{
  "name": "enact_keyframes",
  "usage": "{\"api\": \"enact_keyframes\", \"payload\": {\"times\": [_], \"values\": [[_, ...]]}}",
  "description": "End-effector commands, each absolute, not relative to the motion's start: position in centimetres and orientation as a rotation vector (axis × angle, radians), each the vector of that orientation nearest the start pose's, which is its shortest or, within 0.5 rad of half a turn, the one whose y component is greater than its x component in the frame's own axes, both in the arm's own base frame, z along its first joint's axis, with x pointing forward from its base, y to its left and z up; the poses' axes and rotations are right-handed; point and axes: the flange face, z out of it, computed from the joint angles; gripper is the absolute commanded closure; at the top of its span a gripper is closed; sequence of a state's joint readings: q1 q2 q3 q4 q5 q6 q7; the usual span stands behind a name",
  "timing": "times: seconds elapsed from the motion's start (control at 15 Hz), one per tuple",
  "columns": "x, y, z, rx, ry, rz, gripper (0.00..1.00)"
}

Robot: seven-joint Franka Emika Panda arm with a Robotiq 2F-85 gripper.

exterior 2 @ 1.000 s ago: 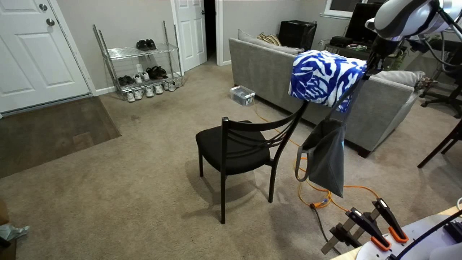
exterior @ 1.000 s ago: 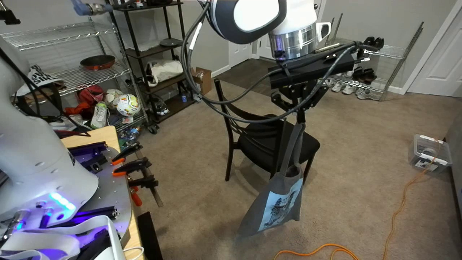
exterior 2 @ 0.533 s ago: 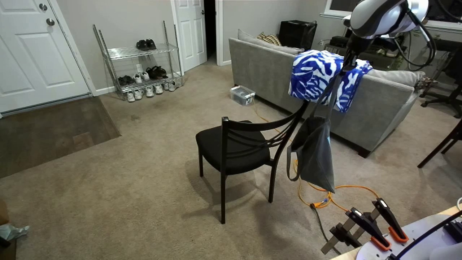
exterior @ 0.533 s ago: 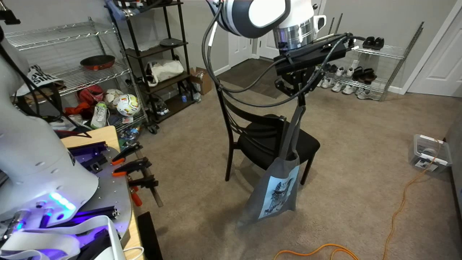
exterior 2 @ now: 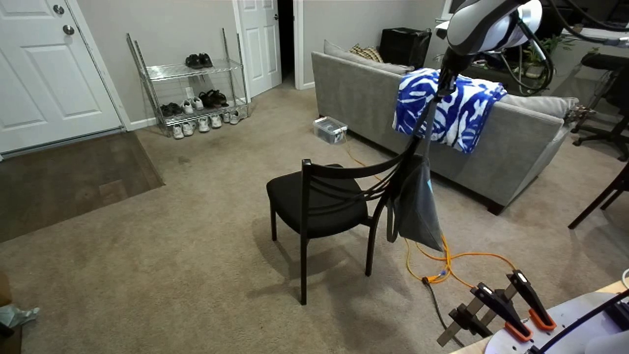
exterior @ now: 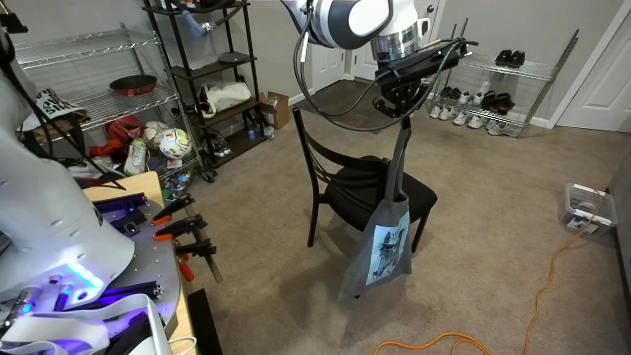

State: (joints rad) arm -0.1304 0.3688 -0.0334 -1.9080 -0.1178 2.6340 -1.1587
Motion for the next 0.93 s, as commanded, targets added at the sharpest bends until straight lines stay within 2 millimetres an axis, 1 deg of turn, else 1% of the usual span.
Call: {"api": "enact_keyframes", "payload": {"times": [0.0, 0.13, 0.27, 0.4, 0.47, 0.53, 0.67, 0.8, 0.87], "values": [[65.9, -5.5, 35.1, -2.866, -1.876, -0.425, 0.99], [66.1, -3.0, 35.3, -2.825, -1.937, -0.438, 0.99], [65.6, -0.8, 35.3, -2.772, -2.002, -0.440, 0.99], [65.0, 0.8, 35.1, -2.718, -2.051, -0.448, 0.99], [64.8, 1.2, 35.1, -2.701, -2.054, -0.455, 0.99], [64.8, 1.3, 35.1, -2.691, -2.051, -0.463, 0.99], [65.0, 0.5, 35.3, -2.701, -2.007, -0.473, 0.99], [65.6, -1.9, 35.5, -2.744, -1.899, -0.481, 0.99], [65.9, -3.7, 35.7, -2.772, -1.822, -0.486, 0.99]]}}
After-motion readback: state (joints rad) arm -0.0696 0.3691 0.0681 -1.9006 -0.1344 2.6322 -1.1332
